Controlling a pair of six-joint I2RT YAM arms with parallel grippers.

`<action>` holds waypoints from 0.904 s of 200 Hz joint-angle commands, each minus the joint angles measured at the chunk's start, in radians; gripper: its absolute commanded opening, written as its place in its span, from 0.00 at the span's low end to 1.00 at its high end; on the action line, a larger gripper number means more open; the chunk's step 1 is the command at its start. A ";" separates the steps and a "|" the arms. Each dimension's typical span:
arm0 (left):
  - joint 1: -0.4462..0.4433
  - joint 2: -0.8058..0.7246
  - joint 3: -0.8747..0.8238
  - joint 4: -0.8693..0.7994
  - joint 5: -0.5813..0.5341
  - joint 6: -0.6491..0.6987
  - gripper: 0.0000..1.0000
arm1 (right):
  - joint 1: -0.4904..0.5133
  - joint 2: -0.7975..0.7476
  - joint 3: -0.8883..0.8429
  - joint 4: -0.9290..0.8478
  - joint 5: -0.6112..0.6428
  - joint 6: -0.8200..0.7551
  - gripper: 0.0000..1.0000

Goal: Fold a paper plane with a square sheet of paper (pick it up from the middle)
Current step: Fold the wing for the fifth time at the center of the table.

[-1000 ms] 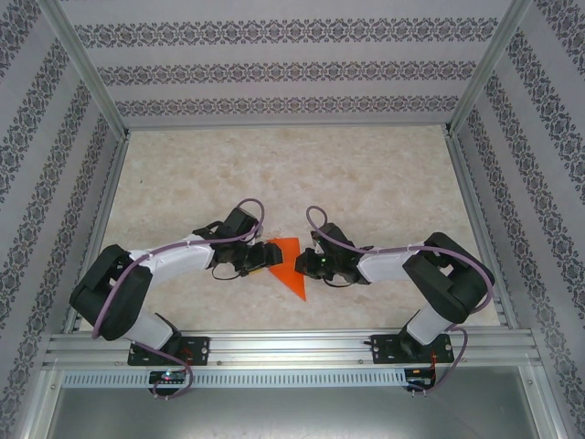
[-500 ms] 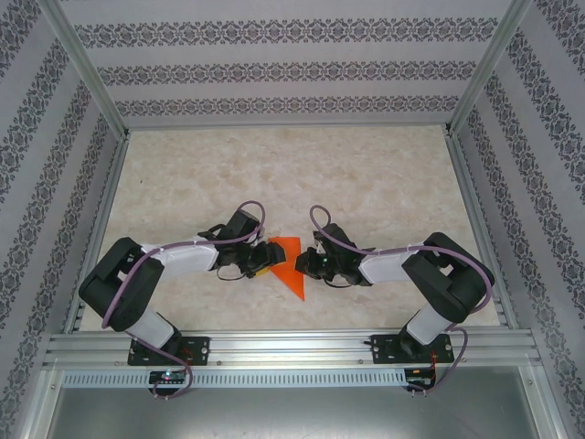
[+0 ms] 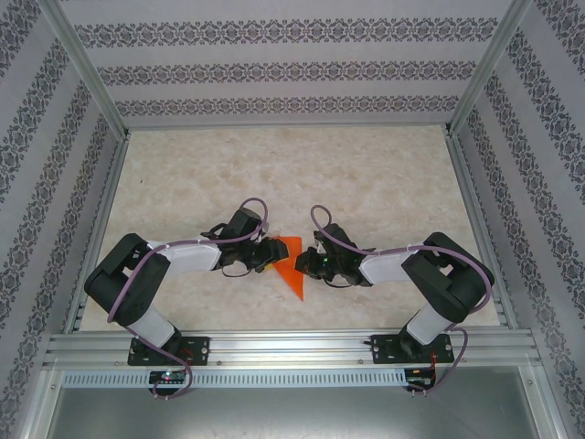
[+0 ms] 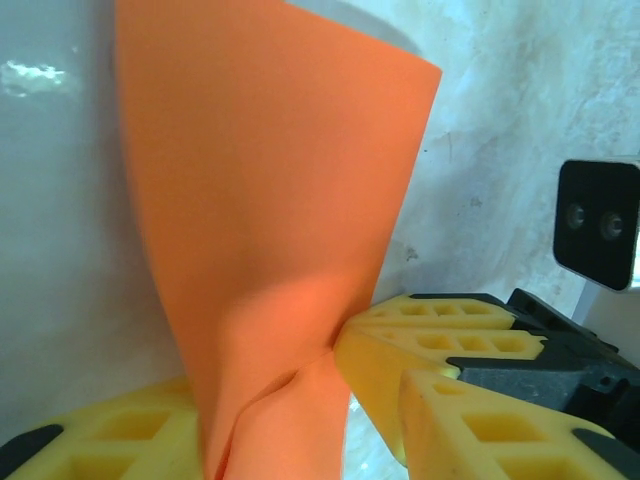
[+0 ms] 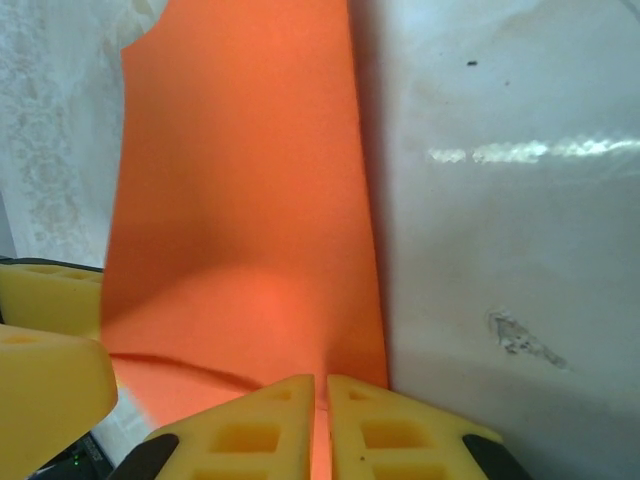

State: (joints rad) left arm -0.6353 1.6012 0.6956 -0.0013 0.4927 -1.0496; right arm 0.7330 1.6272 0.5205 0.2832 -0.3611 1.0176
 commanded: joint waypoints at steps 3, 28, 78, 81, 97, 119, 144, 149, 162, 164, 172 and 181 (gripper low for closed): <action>-0.014 0.008 -0.016 0.080 0.016 -0.018 0.45 | -0.002 0.082 -0.020 -0.027 0.088 -0.010 0.14; -0.014 0.026 -0.004 0.073 0.018 -0.004 0.42 | -0.003 0.079 -0.011 -0.026 0.089 -0.015 0.14; -0.014 0.062 0.024 0.064 0.019 0.028 0.23 | -0.001 0.042 -0.004 -0.032 0.102 -0.036 0.19; -0.014 0.062 0.026 0.061 0.016 0.031 0.20 | 0.000 0.038 -0.004 -0.032 0.102 -0.038 0.19; -0.014 0.057 0.041 0.033 -0.004 0.039 0.09 | 0.000 0.005 -0.002 -0.036 0.109 -0.052 0.23; -0.014 0.044 0.049 0.007 -0.024 0.043 0.05 | 0.006 -0.062 -0.003 -0.066 0.146 -0.073 0.30; -0.014 0.003 0.048 -0.039 -0.080 0.040 0.02 | 0.019 -0.171 -0.007 -0.150 0.234 -0.111 0.32; -0.013 -0.007 0.050 -0.055 -0.094 0.044 0.02 | 0.023 -0.193 -0.005 -0.176 0.260 -0.120 0.35; -0.014 -0.026 0.053 -0.094 -0.132 0.048 0.01 | 0.035 -0.246 -0.001 -0.233 0.318 -0.143 0.37; -0.012 -0.028 0.054 -0.098 -0.137 0.048 0.01 | 0.038 -0.253 -0.001 -0.240 0.326 -0.146 0.37; -0.013 -0.039 0.053 -0.114 -0.154 0.046 0.01 | 0.049 -0.283 -0.001 -0.259 0.358 -0.163 0.39; -0.012 -0.049 0.053 -0.127 -0.168 0.043 0.01 | 0.071 -0.310 0.002 -0.264 0.372 -0.204 0.42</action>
State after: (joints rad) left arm -0.6373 1.5974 0.7219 -0.0521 0.4042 -1.0264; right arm 0.7609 1.3899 0.5205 0.1043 -0.1238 0.9123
